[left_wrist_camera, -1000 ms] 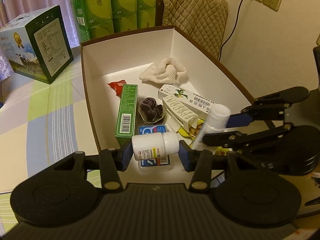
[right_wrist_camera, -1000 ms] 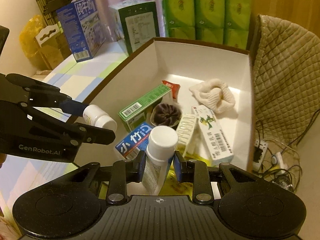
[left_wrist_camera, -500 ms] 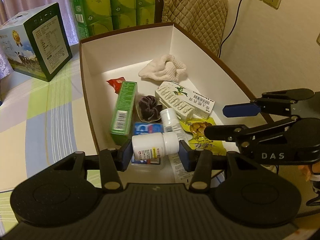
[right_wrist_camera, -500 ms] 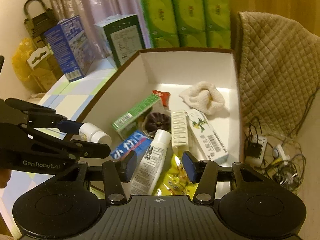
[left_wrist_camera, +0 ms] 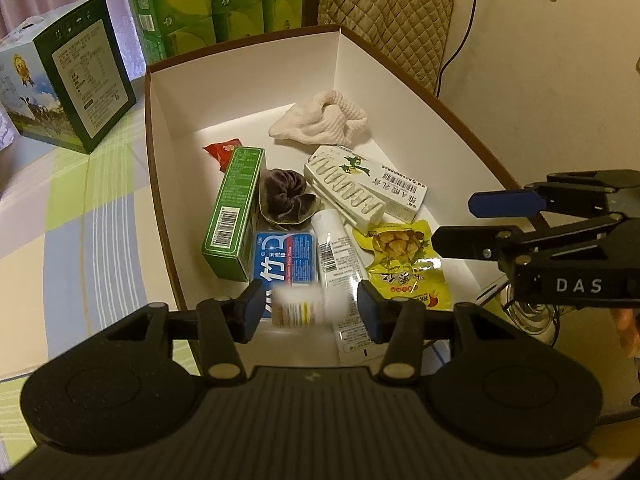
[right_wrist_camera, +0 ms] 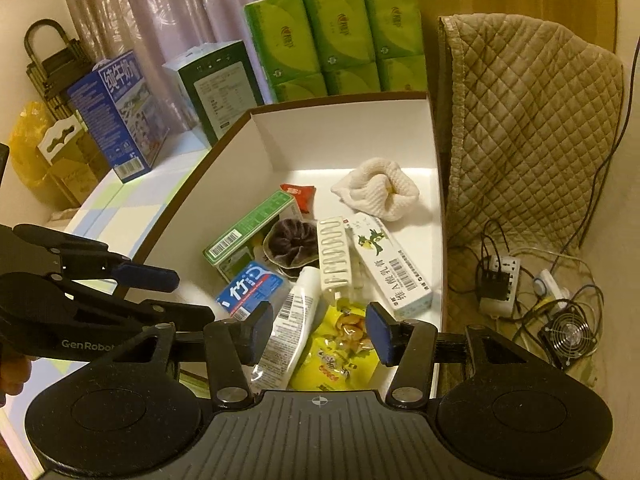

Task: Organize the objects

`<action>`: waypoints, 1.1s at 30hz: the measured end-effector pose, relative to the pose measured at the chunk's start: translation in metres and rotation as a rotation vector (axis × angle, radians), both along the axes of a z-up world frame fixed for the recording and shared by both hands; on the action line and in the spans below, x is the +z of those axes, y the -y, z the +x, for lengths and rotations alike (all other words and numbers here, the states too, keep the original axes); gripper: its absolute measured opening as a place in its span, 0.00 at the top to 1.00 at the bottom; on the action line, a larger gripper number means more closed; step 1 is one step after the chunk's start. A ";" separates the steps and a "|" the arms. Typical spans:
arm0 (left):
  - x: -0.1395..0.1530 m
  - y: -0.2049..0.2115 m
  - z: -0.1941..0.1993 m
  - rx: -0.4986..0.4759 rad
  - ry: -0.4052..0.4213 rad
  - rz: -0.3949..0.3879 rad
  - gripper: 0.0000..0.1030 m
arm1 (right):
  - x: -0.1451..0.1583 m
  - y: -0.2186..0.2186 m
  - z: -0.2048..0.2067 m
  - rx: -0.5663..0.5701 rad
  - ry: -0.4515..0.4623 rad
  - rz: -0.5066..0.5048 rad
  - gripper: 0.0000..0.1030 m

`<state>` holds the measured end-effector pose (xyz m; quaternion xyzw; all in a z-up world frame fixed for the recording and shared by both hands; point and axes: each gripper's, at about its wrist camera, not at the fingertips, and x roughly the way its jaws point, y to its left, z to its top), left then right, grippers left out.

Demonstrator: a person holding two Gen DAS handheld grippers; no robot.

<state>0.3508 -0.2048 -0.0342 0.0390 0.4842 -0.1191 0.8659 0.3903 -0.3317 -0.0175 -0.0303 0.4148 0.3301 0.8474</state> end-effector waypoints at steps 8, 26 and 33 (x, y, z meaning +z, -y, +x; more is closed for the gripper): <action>0.007 -0.002 -0.004 0.023 0.002 0.002 0.25 | 0.004 0.003 -0.003 -0.012 0.006 0.018 0.51; 0.042 -0.025 -0.046 0.083 0.122 -0.023 0.06 | 0.023 0.015 -0.032 -0.121 0.052 0.057 0.40; 0.061 -0.041 -0.070 0.078 0.187 -0.040 0.04 | 0.038 0.010 -0.068 -0.159 0.069 0.072 0.38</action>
